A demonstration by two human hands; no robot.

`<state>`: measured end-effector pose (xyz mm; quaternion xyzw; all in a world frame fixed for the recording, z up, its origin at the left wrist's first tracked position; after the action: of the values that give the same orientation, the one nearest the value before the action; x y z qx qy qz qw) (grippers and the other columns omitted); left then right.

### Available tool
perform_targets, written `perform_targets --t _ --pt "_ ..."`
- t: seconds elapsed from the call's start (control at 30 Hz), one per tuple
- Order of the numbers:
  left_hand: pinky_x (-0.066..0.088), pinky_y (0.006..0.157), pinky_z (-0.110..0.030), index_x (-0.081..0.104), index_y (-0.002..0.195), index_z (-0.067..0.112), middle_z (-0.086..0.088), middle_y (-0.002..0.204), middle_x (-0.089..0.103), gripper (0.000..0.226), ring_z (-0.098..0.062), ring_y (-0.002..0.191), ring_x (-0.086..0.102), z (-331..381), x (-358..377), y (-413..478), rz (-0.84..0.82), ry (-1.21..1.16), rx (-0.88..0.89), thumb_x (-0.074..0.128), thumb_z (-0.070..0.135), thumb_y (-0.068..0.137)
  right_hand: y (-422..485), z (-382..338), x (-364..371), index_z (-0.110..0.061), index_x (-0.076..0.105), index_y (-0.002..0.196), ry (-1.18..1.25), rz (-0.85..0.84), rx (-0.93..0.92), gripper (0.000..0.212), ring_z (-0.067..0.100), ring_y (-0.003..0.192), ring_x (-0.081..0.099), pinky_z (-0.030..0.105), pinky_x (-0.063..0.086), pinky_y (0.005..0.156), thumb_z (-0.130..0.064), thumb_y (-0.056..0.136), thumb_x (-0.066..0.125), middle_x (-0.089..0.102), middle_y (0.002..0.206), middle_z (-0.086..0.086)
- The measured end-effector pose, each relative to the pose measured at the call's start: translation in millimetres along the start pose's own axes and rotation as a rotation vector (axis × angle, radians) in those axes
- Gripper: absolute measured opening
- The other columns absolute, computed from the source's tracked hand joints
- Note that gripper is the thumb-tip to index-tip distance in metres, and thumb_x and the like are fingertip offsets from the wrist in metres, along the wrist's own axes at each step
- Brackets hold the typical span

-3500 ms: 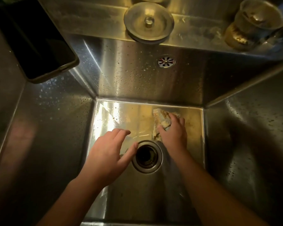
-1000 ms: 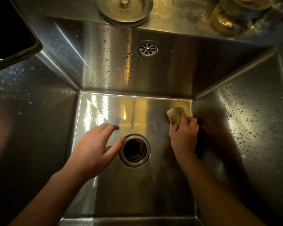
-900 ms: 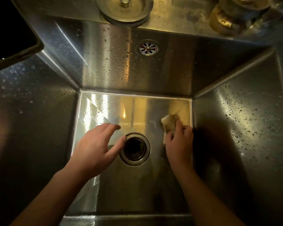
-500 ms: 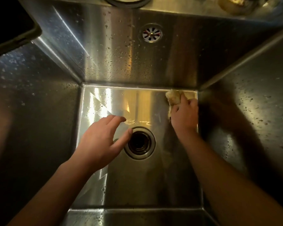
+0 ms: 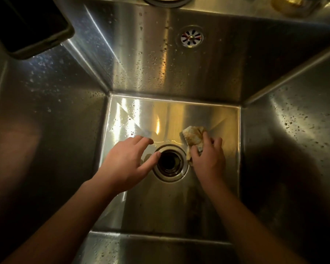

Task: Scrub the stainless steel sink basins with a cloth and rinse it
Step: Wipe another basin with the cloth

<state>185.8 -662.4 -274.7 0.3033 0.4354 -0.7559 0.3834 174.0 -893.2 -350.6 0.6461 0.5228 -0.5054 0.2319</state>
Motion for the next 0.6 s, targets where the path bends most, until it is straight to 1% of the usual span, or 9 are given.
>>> perform_targets --t 0.13,0.23,0.3,0.4,0.5,0.6 --pt "0.045 0.089 -0.025 0.055 0.131 0.028 0.01 0.126 0.062 0.07 -0.009 0.11 0.059 -17 -12 -19 0.034 0.033 -0.054 0.021 0.074 0.09 19 -26 10 -0.026 0.029 0.152 0.061 -0.034 -0.053 0.065 0.019 0.105 0.054 0.034 0.056 0.086 -0.042 0.095 0.056 0.038 0.127 0.002" --pt "0.049 0.088 -0.029 0.056 0.128 0.031 0.013 0.121 0.063 0.07 -0.007 0.105 0.059 -28 -26 -37 0.044 0.064 -0.116 0.02 0.076 0.089 33 -66 25 -0.029 0.03 0.151 0.084 -0.075 -0.135 0.063 0.02 0.103 0.055 0.035 0.056 0.084 -0.039 0.094 0.057 0.039 0.125 0.002" --pt "0.05 0.086 -0.031 0.057 0.126 0.032 0.015 0.117 0.063 0.07 -0.006 0.1 0.059 -26 -41 -50 0.072 0.064 -0.153 0.019 0.077 0.088 37 -98 38 -0.03 0.031 0.15 0.097 -0.129 -0.2 0.062 0.025 0.106 0.056 0.035 0.054 0.088 -0.038 0.094 0.058 0.039 0.129 0.003" --pt "0.05 0.085 -0.034 0.057 0.126 0.031 0.014 0.113 0.063 0.071 -0.006 0.098 0.059 -17 -60 -75 0.103 0.064 -0.183 0.018 0.077 0.088 35 -144 59 -0.03 0.031 0.15 0.078 -0.235 -0.297 0.061 0.029 0.111 0.055 0.036 0.049 0.093 -0.036 0.095 0.057 0.036 0.136 0.005" --pt "0.049 0.087 -0.035 0.054 0.128 0.033 0.016 0.112 0.061 0.07 -0.004 0.096 0.057 -18 -66 -94 0.092 0.066 -0.223 0.016 0.077 0.089 29 -174 70 -0.029 0.032 0.15 0.024 -0.301 -0.405 0.06 0.03 0.108 0.055 0.035 0.048 0.089 -0.033 0.095 0.057 0.038 0.132 0.007" --pt "0.048 0.087 -0.035 0.052 0.128 0.033 0.015 0.114 0.06 0.066 -0.006 0.099 0.057 -26 -61 -106 0.096 0.061 -0.244 0.016 0.076 0.092 33 -178 66 -0.029 0.036 0.148 -0.036 -0.314 -0.484 0.057 0.031 0.107 0.056 0.036 0.047 0.09 -0.031 0.094 0.057 0.042 0.13 0.008"
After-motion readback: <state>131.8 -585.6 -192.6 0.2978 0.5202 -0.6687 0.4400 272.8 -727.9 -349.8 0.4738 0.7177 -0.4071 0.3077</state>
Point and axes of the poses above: each hand's wrist, its own y-axis towards the middle knuckle, its own x-axis out of the palm, z = x × y, the point moved 9 cm from there along y, towards the middle knuckle
